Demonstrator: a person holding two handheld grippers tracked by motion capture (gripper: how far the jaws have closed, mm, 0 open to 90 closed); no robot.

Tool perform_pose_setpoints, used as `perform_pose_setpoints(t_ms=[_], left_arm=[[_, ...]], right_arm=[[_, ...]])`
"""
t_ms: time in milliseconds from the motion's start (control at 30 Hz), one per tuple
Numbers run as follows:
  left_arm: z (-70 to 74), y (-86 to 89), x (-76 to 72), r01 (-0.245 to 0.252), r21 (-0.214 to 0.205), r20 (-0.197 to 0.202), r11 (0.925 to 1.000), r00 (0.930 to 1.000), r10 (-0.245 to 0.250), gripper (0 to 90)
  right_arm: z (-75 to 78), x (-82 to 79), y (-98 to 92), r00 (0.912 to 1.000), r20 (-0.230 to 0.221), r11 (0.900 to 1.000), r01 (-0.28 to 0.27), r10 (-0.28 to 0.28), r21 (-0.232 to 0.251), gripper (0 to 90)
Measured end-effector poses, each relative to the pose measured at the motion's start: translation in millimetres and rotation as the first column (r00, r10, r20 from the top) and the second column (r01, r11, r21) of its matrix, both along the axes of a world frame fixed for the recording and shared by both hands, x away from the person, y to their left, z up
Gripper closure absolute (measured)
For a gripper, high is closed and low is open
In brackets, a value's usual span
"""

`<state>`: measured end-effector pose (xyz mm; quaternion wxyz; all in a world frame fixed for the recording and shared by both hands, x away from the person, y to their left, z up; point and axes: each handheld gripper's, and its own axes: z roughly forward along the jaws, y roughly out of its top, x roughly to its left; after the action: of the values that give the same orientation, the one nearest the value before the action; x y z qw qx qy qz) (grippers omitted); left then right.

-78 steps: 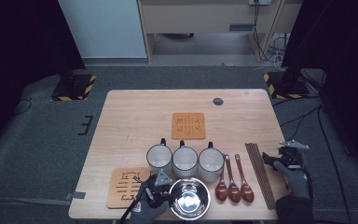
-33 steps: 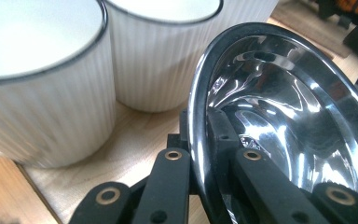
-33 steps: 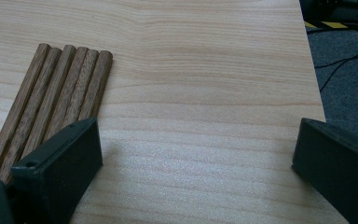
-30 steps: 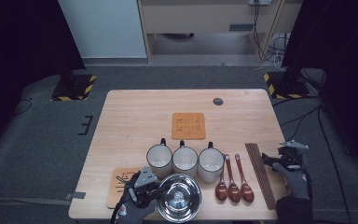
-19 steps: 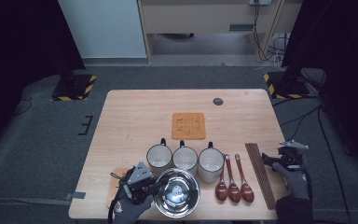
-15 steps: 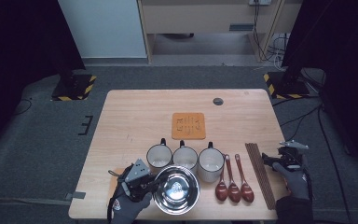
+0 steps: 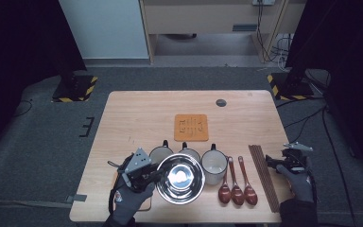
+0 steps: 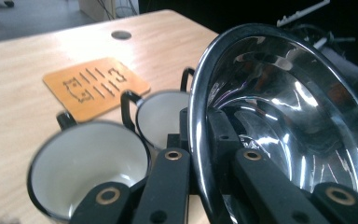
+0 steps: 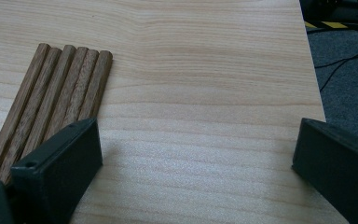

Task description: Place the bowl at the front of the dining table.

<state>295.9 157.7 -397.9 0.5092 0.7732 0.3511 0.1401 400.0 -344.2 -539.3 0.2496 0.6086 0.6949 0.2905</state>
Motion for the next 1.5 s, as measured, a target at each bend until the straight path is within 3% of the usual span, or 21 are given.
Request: perform_pose_setpoints(t_ms=[133,367,1500], left_arm=[[13.8,0.2,10.6,-0.015,-0.002,0.022,0.9999,0.9996,0.015,85.8],[25.2,-1.8,24.9,-0.034,-0.002,0.038,0.9994,0.9987,0.034,85.9],[39.8,-27.1,93.0,-0.096,0.004,0.054,0.9954,0.9940,0.096,85.9]], right_arm=[[-0.1,0.2,0.1,1.0000,0.000,1.0000,0.002,-0.002,0.001,1.0],[-0.1,0.2,0.0,1.0000,0.000,1.0000,0.001,-0.001,0.000,1.0],[-0.1,0.2,0.0,1.0000,0.000,1.0000,0.001,-0.001,0.000,1.0]])
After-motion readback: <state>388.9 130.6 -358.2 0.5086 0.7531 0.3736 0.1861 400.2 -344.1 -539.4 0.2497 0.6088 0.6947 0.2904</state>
